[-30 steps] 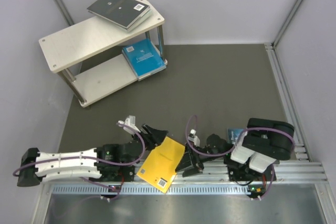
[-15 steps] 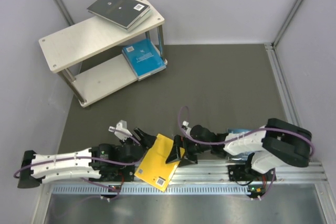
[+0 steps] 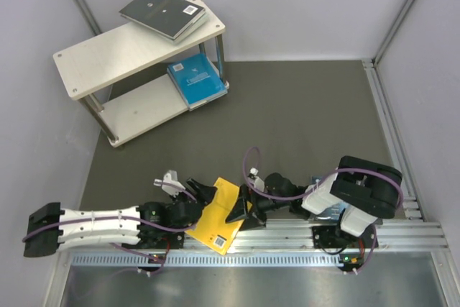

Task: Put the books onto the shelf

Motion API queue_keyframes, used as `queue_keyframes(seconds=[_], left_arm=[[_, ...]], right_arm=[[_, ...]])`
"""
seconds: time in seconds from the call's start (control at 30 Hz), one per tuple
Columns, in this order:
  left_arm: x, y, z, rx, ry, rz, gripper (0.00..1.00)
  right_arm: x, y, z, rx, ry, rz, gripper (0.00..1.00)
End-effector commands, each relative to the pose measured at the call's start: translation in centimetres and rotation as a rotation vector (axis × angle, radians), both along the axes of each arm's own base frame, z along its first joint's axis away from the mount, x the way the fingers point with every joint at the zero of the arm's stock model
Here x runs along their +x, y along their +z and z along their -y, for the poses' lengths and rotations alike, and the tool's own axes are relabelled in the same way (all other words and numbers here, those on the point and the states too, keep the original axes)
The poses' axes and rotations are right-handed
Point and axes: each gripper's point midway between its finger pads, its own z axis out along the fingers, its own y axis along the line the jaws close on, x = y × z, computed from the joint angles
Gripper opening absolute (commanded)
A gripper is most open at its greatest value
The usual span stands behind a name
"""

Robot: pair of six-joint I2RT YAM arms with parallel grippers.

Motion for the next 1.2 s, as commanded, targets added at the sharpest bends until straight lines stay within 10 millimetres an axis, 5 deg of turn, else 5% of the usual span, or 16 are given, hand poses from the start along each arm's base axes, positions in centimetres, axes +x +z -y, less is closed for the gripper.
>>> queue_keyframes(seconds=[0.0,0.3,0.8,0.93,1.17], left_arm=[[-4.3,-1.5,3.5,-0.107,-0.200,-0.190,0.70],[-5.0,-0.3,5.1,-0.140,-0.228,-0.241,0.69],[-4.5,-1.2,3.5,-0.170,-0.162,-0.236,0.69],[-3.8,-1.2,3.0,-0.156,-0.136,-0.203,0.69],[-2.5,-1.0,1.7,-0.119,-0.069,-0.140,0.69]], right_arm=[[1.5,-6.3,2.7,-0.227,-0.097,0.036,0.94],[8.3,-4.7,2.9,-0.280,-0.336,0.198,0.88],[16.2,-1.0,3.5,-0.181,-0.573,0.396,0.85],[15.6,-1.5,2.1,-0.152,-0.504,0.374,0.80],[9.9,-2.3,1.2,-0.025,-0.282,0.309,0.64]])
